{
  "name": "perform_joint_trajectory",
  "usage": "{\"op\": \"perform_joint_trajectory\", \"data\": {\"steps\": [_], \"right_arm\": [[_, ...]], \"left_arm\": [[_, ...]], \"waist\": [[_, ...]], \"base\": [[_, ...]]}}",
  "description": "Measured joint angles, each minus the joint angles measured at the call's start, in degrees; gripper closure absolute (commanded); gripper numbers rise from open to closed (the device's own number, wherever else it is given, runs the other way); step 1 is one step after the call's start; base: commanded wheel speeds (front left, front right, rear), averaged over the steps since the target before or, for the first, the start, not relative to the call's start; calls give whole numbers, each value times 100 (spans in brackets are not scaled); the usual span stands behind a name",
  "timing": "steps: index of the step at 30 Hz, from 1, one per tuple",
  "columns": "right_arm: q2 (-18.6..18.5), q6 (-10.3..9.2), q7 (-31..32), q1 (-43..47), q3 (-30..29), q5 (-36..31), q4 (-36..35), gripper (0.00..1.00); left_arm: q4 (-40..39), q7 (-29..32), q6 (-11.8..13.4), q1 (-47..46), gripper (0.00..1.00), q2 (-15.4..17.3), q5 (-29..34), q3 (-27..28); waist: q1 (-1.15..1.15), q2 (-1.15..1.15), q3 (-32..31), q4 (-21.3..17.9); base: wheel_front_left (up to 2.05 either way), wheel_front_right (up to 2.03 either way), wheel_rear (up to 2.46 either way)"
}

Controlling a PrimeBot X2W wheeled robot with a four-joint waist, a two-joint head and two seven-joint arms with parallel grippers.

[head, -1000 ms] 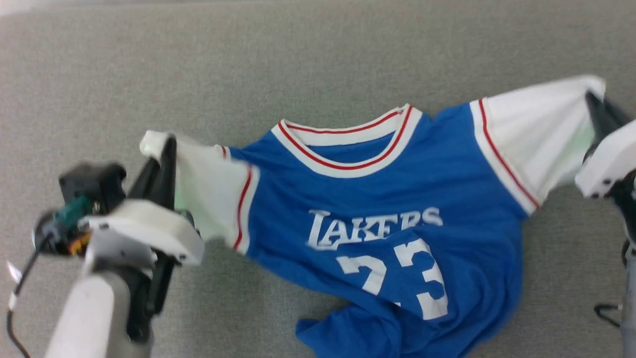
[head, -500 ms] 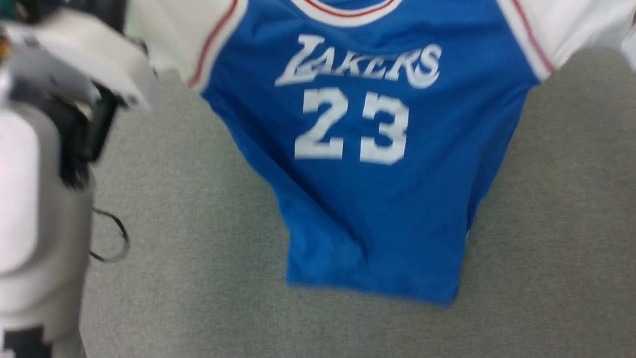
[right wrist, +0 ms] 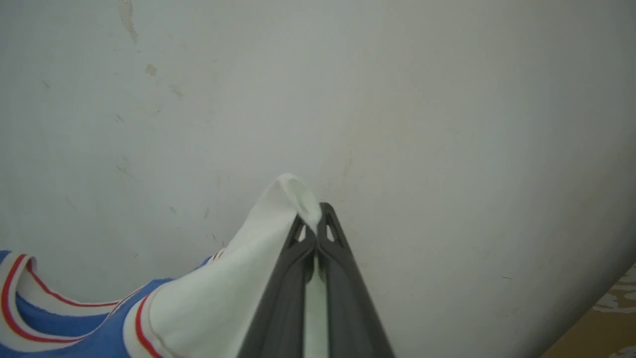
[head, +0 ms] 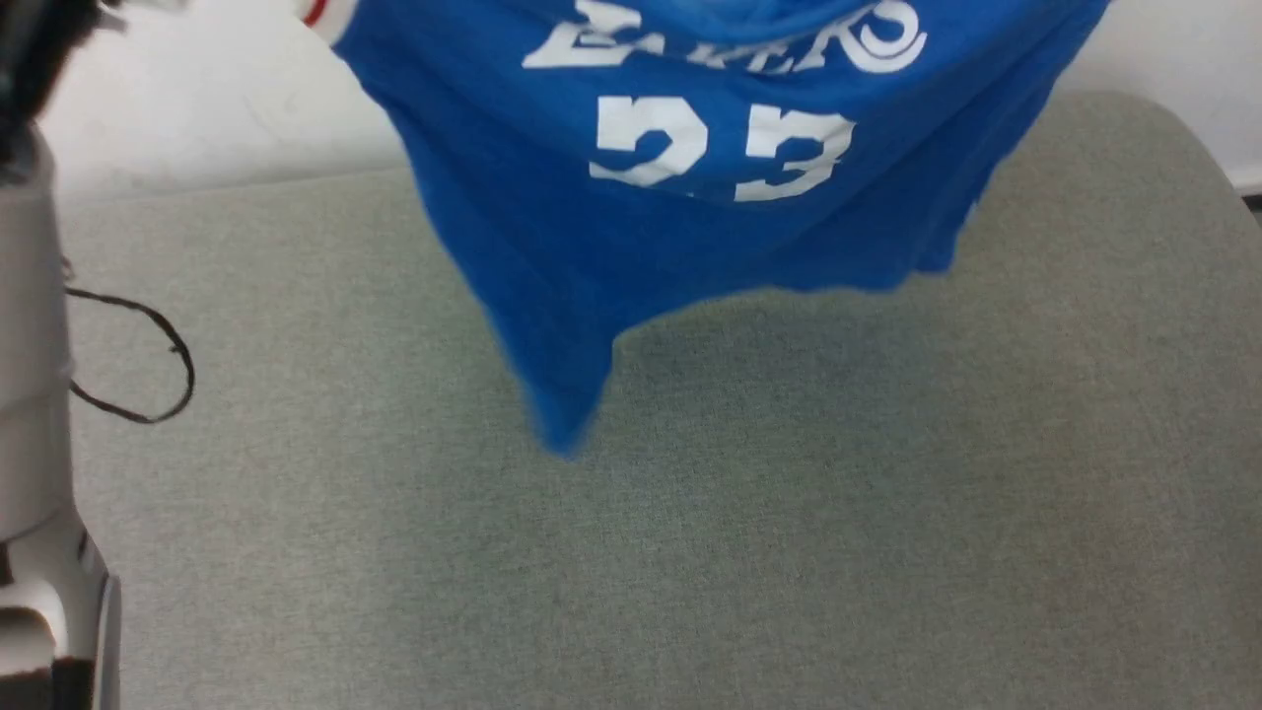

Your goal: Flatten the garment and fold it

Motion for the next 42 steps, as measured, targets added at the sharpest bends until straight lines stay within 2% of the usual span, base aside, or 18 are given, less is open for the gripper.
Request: {"op": "perform_joint_trajectory", "data": {"steps": [4,7,12,15,21,24,26,33,42], "right_arm": [[87,0,143,-392,22,-92,290,100],[80,0,70,-793,99,-321,506,100],[127,0,-427,-1713,1,-789,1007,100],[241,0,-850,-2279,9,-1070,1345,100],[330,1,-1451,-3013,269,-1427,1958,100],[258,1,-1719,-3306,402,-1535,2219,100],[210,1,-1857,-3451,481,-1541,2360,100],[-91,1,-2180,-3463,786,-1413,2781,100],[-328,1,-2396,-2912,1413,-777,2795,100]], "left_arm": [[129,313,201,-329,100,-13,-49,29],[272,186,319,-821,100,-70,110,-12],[740,-770,578,-1964,100,-389,446,-45],[1165,-1425,608,-2520,100,-580,568,-105],[1838,-2297,766,-3189,100,-687,710,-92],[2042,-2665,853,-3484,100,-695,714,-11],[2207,-2907,842,-3663,100,-675,711,22],[2640,-3505,436,-3705,100,-605,572,22],[2894,-3740,-25,-3132,100,-453,208,56]], "waist": [[1,0,250,-63],[2,0,519,-100],[3,0,1078,-130],[3,0,1427,-130],[4,0,2044,-86],[3,0,2298,-50],[2,0,2454,-23],[2,0,2942,86],[2,0,3212,290]], "base": [[0,0,0],[0,0,0],[0,0,0],[0,0,0],[0,0,0],[0,0,0],[0,0,0],[0,0,0],[0,0,0]]}}
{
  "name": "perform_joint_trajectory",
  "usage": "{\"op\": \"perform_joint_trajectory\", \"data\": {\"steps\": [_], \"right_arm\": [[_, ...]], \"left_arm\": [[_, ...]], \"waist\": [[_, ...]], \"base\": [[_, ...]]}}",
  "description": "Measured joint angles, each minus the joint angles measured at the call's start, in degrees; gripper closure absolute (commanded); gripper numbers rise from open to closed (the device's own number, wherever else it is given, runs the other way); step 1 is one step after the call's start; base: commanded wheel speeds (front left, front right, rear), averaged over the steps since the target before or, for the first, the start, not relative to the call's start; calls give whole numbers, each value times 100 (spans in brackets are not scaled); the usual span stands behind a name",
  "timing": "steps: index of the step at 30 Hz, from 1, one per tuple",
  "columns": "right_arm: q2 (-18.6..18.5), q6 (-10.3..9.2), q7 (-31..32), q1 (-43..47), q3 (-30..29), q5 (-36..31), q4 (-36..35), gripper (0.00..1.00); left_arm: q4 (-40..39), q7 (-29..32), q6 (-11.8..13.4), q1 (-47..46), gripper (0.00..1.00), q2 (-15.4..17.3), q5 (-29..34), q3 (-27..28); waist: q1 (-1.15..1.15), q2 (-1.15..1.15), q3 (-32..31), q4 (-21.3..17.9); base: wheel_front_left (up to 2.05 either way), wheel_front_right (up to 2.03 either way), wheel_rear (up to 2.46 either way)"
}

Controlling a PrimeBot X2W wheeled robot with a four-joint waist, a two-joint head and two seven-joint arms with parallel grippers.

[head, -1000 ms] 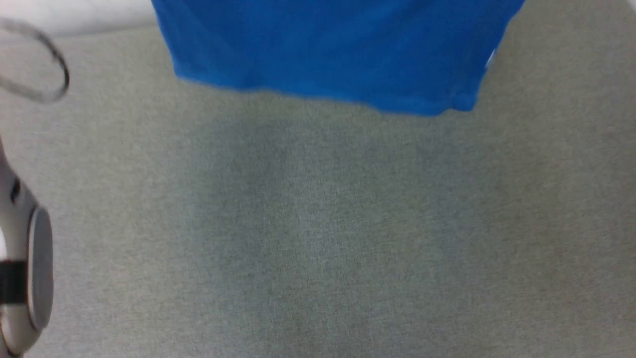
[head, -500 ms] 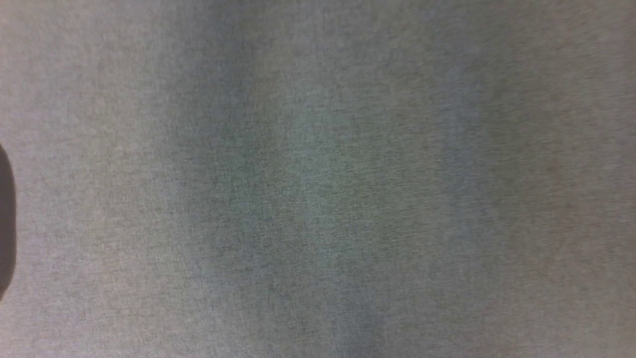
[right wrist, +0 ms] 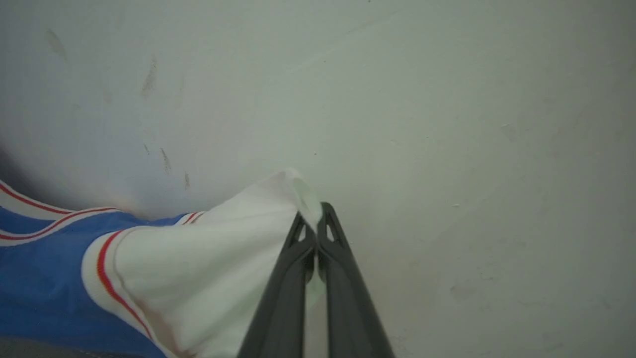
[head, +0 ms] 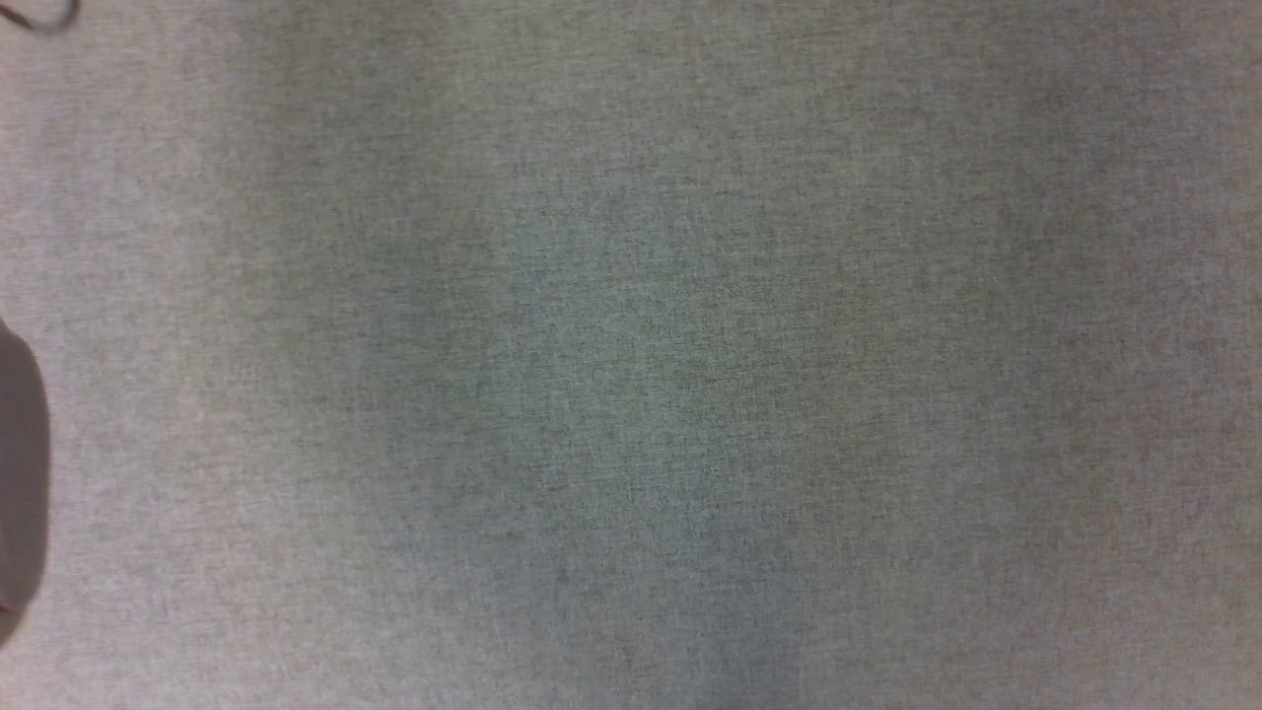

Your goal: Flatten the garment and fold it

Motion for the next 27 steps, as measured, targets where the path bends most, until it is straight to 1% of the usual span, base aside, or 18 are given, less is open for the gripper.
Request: {"op": "perform_joint_trajectory", "data": {"steps": [4,9,12,14,17,20,22,25,27], "right_arm": [[-176,0,-34,393,410,601,-434,100],[-624,1,160,1148,672,1402,-1371,100],[-904,0,326,1813,560,1784,-1975,100],[-1065,0,434,2332,379,1933,-2380,100],[-1204,0,544,3226,-10,2089,-2959,100],[-1196,0,633,4234,-399,2150,-3528,100],[-1111,0,676,4932,-637,2165,-3865,100],[-866,0,720,5913,-934,2162,-4322,100],[-658,0,758,6517,-1072,2162,-4586,100]], "left_arm": [[-279,-1,-167,529,100,107,-288,41],[-1145,208,-283,1585,100,291,-710,75],[-1846,385,-288,2434,100,358,-1004,148],[-2372,487,-278,3070,100,376,-1185,250],[-3115,554,-145,4080,100,397,-1410,468],[-3784,550,-2,5132,100,404,-1503,622],[-4127,517,73,5852,100,394,-1507,668],[-4450,441,186,6893,100,274,-1536,691],[-4568,404,189,7548,100,201,-1540,639]], "waist": [[-1,0,-119,23],[-2,0,-386,17],[-2,0,-582,13],[-2,0,-725,12],[-2,0,-951,16],[-3,0,-1188,22],[-3,0,-1350,28],[-3,0,-1590,39],[-3,0,-1748,48]], "base": [[0,0,0],[0,0,0],[0,0,0],[0,0,0],[0,0,0],[0,0,0],[0,0,0],[0,0,0],[0,0,0]]}}
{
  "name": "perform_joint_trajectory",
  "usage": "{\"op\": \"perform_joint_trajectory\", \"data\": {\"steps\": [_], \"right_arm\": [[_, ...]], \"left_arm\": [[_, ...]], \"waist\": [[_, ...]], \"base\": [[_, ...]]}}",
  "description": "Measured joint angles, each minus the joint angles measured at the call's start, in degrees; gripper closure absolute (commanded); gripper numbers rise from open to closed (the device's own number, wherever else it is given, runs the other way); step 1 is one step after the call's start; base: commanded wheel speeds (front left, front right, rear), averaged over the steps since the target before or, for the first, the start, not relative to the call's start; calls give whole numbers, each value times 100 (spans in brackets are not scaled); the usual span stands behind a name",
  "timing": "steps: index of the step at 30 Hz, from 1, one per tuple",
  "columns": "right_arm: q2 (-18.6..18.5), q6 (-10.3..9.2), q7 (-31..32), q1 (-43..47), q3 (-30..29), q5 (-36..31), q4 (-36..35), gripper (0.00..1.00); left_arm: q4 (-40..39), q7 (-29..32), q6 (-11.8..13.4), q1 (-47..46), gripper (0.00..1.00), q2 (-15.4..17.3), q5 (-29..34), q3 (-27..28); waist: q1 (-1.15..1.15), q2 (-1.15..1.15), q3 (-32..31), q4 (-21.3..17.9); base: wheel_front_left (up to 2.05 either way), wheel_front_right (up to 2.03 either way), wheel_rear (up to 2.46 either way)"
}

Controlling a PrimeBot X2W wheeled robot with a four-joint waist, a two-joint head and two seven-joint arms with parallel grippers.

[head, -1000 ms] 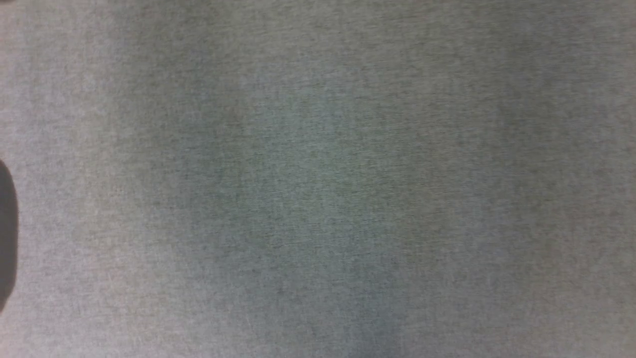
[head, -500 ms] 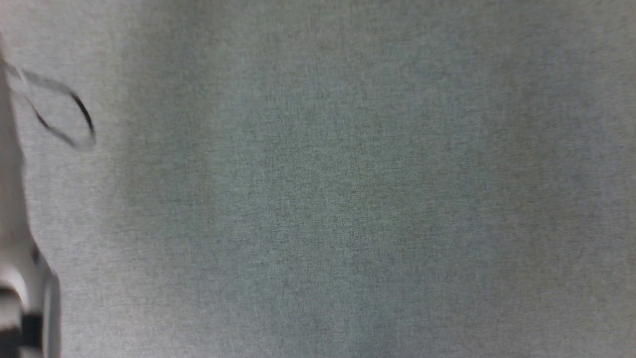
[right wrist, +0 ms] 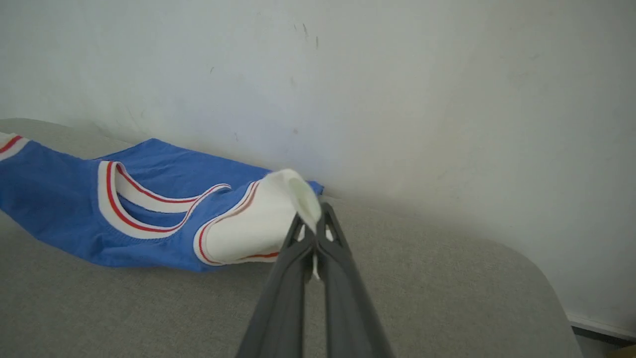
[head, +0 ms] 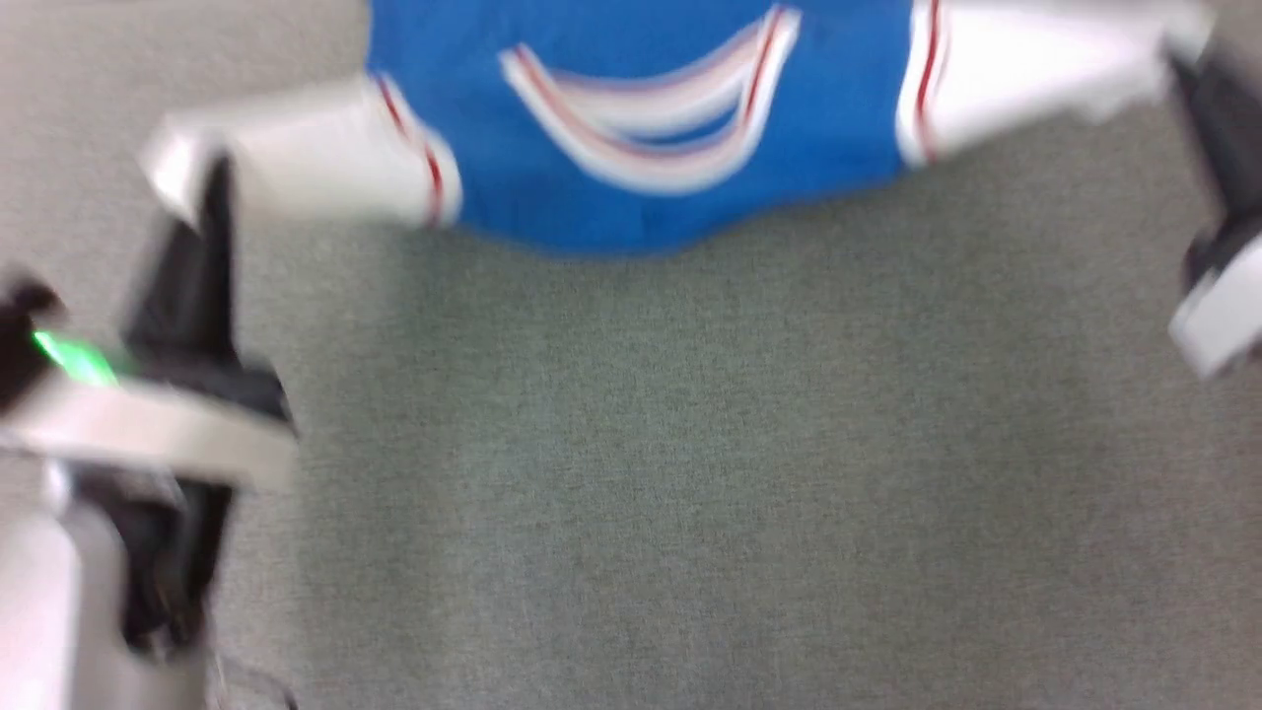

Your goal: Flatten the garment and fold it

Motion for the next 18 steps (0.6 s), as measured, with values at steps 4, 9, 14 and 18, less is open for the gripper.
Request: {"op": "perform_joint_trajectory", "data": {"steps": [4,9,14,18], "right_arm": [[328,0,48,1057,-123,8,-497,100],[588,0,-24,2021,-327,40,-786,100],[905,-1,25,2947,-465,79,-803,100],[988,-1,105,3757,-537,136,-809,100]], "left_arm": [[-132,-31,-16,1030,100,-59,-12,-130],[-234,-197,30,1855,100,-155,-145,-80],[-224,-96,-21,2544,100,-297,-433,-197],[-210,171,-43,3161,100,-304,-661,-308]], "waist": [[0,0,-307,17],[0,0,-646,23],[0,0,-917,2],[1,0,-1085,-38]], "base": [[0,0,0],[0,0,0],[0,0,0],[0,0,0]]}}
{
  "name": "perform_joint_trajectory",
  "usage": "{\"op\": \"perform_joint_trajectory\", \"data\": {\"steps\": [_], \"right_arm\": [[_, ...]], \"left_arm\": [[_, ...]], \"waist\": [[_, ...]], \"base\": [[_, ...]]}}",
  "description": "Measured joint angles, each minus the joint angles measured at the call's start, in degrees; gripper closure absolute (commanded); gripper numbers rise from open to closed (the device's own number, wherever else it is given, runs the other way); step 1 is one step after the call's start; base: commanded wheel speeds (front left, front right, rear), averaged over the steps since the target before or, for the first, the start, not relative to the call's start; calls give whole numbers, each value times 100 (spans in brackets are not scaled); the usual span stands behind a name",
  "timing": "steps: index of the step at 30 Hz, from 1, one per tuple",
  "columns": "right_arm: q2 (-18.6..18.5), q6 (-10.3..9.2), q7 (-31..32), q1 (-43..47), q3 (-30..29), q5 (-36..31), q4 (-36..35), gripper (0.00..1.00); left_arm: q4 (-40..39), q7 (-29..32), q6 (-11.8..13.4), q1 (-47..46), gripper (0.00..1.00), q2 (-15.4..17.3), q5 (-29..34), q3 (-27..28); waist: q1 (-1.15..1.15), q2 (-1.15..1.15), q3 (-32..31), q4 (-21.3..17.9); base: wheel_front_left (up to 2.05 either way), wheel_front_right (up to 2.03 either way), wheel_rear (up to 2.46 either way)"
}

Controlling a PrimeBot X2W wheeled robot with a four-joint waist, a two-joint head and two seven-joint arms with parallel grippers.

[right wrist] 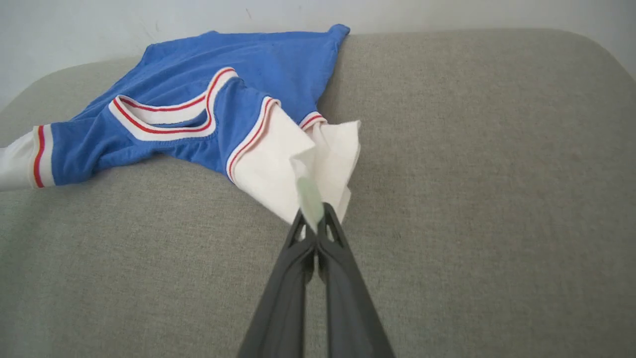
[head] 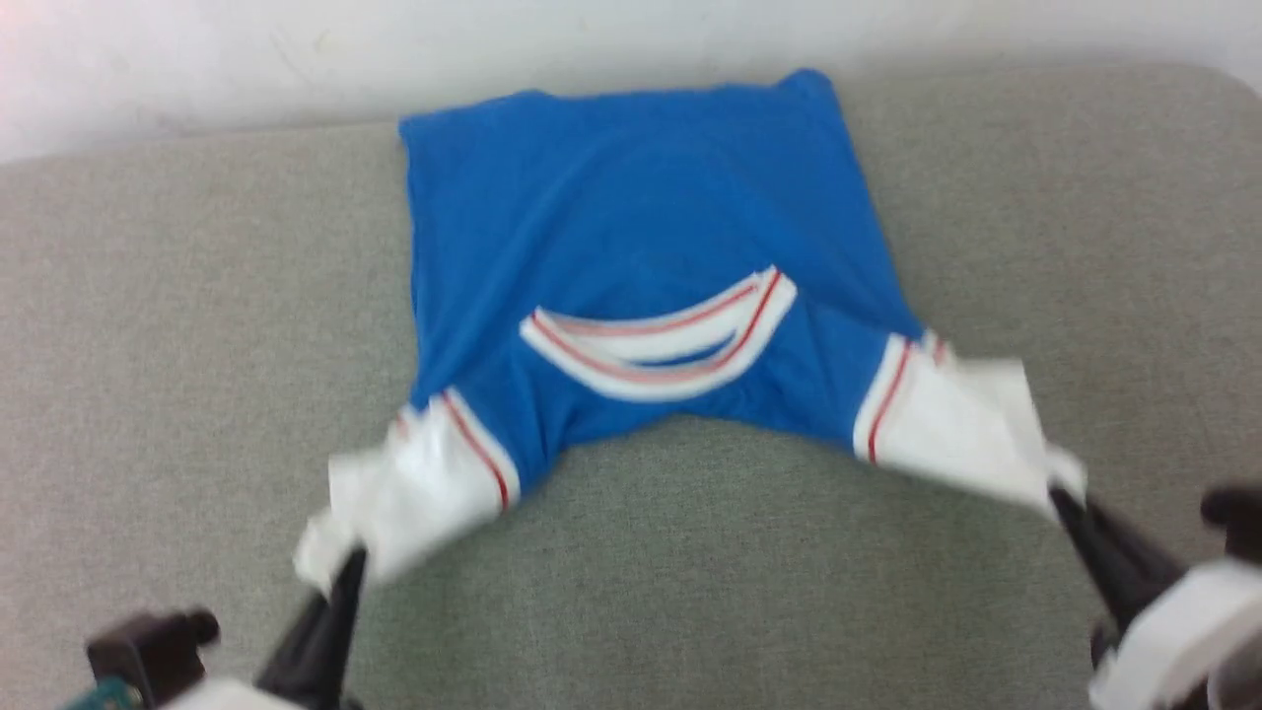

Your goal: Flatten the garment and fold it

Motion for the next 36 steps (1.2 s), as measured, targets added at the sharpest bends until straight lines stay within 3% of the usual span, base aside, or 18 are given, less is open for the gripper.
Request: {"op": "perform_joint_trajectory", "data": {"steps": [9,22,23,24,25,30,36], "right_arm": [[225,0,78,1287,-241,57,287,100],[210,0,564,1783,-354,181,495,99],[226,0,546,1771,-392,163,491,75],[247,0,510,1740,-433,127,488,19],[243,0,509,1692,-445,108,477,0],[142,0,421,1094,-557,154,-115,0],[-146,-1,388,-892,-889,181,-1027,0]], "left_arm": [[166,646,133,938,100,119,-160,-194],[144,1032,335,1229,100,327,-235,-174],[114,1023,335,1228,100,344,-229,-165],[81,999,336,1222,100,353,-216,-159],[45,973,336,1210,100,353,-216,-154],[-183,882,337,1176,100,348,-174,-153],[-430,880,377,890,100,332,-97,-235]], "waist": [[0,0,-250,-99],[1,0,-368,-136],[1,0,-379,-134],[1,0,-389,-132],[1,0,-400,-129],[1,0,-404,-116],[2,0,-178,-69]], "base": [[0,0,0],[0,0,0],[0,0,0],[0,0,0],[0,0,0],[0,0,0],[0,0,0]]}}
